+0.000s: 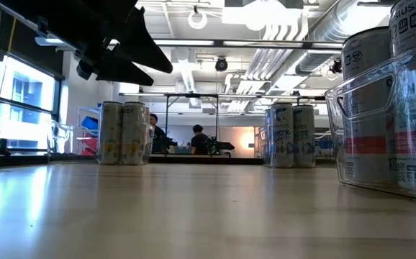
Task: Sort soda cans
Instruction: Put the white-pink soda can into the bottom right transparent bin
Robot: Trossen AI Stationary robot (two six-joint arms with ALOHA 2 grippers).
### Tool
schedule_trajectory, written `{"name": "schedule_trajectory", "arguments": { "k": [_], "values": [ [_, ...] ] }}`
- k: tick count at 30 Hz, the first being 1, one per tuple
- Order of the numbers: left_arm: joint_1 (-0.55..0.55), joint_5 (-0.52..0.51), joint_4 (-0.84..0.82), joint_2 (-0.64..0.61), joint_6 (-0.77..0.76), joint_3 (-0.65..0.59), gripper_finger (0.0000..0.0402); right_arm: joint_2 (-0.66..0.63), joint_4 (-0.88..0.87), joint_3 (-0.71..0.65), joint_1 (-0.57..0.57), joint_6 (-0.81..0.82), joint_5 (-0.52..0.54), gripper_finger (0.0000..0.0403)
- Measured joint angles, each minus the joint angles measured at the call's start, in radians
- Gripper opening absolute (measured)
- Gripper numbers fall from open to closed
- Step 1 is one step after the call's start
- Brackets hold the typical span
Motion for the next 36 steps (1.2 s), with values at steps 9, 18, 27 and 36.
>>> {"name": "schedule_trajectory", "arguments": {
  "k": [9, 18, 27, 36],
  "values": [
    [0.002, -0.002, 0.009, 0.000, 0.007, 0.000, 0.0299, 0.176, -0.004, 0.000, 0.164, 0.132, 0.347, 0.0240],
    [0.002, -0.004, 0.009, 0.000, 0.009, 0.000, 0.0299, 0.328, -0.154, 0.000, 0.274, 0.479, 0.699, 0.0240],
    [0.002, -0.004, 0.011, 0.000, 0.027, 0.000, 0.0299, 0.486, -0.184, 0.000, 0.278, 0.757, 0.814, 0.0240],
    [0.002, -0.004, 0.013, 0.000, 0.028, 0.000, 0.0299, 0.627, -0.324, 0.000, 0.277, 1.124, 0.907, 0.0240]
  ]
}}
